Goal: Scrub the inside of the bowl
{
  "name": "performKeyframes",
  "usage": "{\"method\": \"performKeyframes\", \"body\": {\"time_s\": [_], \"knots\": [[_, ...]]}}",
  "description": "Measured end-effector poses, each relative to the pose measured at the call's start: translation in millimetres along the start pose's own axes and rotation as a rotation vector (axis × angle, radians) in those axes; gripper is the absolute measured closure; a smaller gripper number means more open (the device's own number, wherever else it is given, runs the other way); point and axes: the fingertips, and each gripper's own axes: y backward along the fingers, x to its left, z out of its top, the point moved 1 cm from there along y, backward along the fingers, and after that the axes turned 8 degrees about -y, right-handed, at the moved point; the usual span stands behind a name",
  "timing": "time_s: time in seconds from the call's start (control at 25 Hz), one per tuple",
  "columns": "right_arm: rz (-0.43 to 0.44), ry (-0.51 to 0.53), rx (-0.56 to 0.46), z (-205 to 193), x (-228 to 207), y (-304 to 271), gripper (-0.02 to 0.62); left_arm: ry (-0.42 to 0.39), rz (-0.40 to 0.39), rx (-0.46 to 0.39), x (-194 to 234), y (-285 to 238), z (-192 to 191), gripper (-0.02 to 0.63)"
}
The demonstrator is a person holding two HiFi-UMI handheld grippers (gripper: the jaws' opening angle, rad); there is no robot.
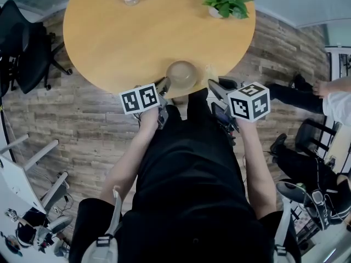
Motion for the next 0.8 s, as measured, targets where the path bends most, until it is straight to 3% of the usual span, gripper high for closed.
{"method": "performKeyframes", "body": {"time_s": [0.44,0.8], "knots": [[-0.043,-0.023,0.007,-9,-22,10,0.558,0.139,-0.057,0.072,15,-35,-6,0.571],[-0.046,-0.015,0.01,-4,-25,10,0.558,0.103,-0.061,0.07,13,-38,-2,0.568]]}}
